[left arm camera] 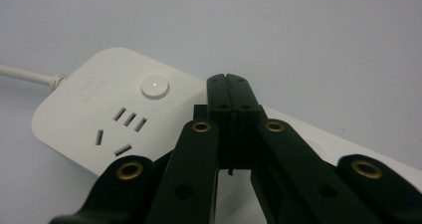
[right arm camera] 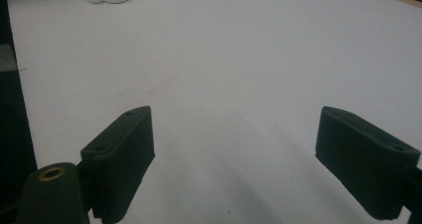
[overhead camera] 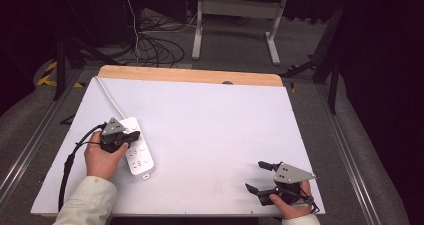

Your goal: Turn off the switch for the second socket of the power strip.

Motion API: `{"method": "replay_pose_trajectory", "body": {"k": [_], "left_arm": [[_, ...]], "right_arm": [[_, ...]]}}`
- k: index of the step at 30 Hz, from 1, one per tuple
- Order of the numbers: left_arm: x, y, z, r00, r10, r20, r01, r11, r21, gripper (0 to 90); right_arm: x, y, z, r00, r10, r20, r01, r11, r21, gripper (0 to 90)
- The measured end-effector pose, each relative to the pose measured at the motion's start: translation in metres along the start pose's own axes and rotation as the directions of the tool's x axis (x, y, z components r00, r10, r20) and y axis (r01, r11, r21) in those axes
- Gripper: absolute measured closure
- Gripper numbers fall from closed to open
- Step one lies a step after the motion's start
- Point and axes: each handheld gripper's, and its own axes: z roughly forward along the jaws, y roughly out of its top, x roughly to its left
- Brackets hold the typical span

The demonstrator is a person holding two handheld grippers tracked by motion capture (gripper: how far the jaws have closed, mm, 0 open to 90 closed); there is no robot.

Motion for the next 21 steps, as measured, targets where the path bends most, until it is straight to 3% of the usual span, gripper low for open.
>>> {"method": "replay_pose_trajectory", "body": {"k": [6,12,21], "left_arm": [[-0.0014,0.0003,0.0002,0.9999,0.008,-0.007,-0.008,1.0,0.002,89.9],[-0.0023,-0.0022,0.0004,0.9999,-0.009,-0.013,0.009,0.9998,-0.017,89.9],[-0.0023,-0.0014,0.0003,0.9998,-0.018,-0.013,0.017,0.9998,-0.007,89.9]], "right_arm": [[0.0002,0.0,0.0,1.0,-0.003,0.001,0.003,1.0,0.003,16.1],[0.0004,-0.0001,0.0001,1.0,-0.001,-0.002,0.001,1.0,0.002,16.1],[0.0007,-0.0001,0.0004,1.0,-0.002,-0.003,0.002,1.0,0.005,16.1]]}}
